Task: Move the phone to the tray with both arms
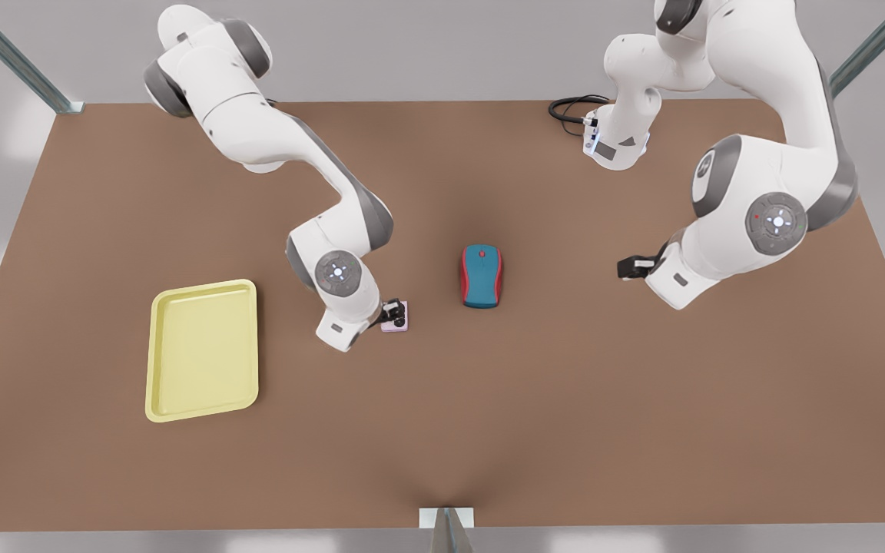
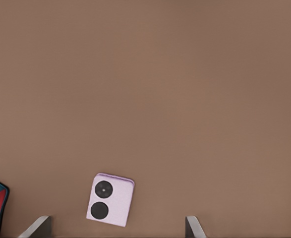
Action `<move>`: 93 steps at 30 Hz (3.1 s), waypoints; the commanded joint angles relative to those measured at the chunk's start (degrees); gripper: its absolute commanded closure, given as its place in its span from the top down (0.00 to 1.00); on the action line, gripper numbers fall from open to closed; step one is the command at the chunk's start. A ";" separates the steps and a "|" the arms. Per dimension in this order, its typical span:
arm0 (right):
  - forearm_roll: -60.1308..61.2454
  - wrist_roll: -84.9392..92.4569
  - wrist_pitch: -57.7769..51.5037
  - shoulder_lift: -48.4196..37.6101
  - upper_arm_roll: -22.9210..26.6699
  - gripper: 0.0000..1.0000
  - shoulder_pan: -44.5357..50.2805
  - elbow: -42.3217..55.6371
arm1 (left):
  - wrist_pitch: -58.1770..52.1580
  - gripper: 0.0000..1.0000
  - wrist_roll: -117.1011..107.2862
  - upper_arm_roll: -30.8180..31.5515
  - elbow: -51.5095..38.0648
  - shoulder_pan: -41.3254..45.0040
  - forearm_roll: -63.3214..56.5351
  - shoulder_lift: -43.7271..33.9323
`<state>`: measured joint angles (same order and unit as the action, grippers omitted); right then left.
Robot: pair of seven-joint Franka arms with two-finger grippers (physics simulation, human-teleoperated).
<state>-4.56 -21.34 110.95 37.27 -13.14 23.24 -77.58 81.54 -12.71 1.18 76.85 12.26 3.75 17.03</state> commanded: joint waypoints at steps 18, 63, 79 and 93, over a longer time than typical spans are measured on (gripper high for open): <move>-0.89 -19.61 20.27 8.97 -1.54 1.00 -1.97 -9.79 | -0.77 1.00 16.40 0.14 -0.04 0.48 1.35 0.46; -4.32 -11.36 18.52 6.77 -3.91 0.70 -5.22 -12.25 | -1.38 1.00 16.14 -0.65 -3.02 -0.05 3.54 0.73; 7.19 48.24 18.25 -3.43 22.55 1.00 -20.78 -24.82 | -4.02 1.00 16.40 -4.69 -2.76 -0.05 2.84 1.52; 1.74 19.41 -27.80 -19.86 12.00 1.00 -21.40 -0.03 | -5.43 1.00 16.22 -4.69 -2.76 -0.05 -0.41 1.96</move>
<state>-2.13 -1.17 101.07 16.21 -0.50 2.02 -79.85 76.92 3.48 -3.51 74.09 12.22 3.48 19.05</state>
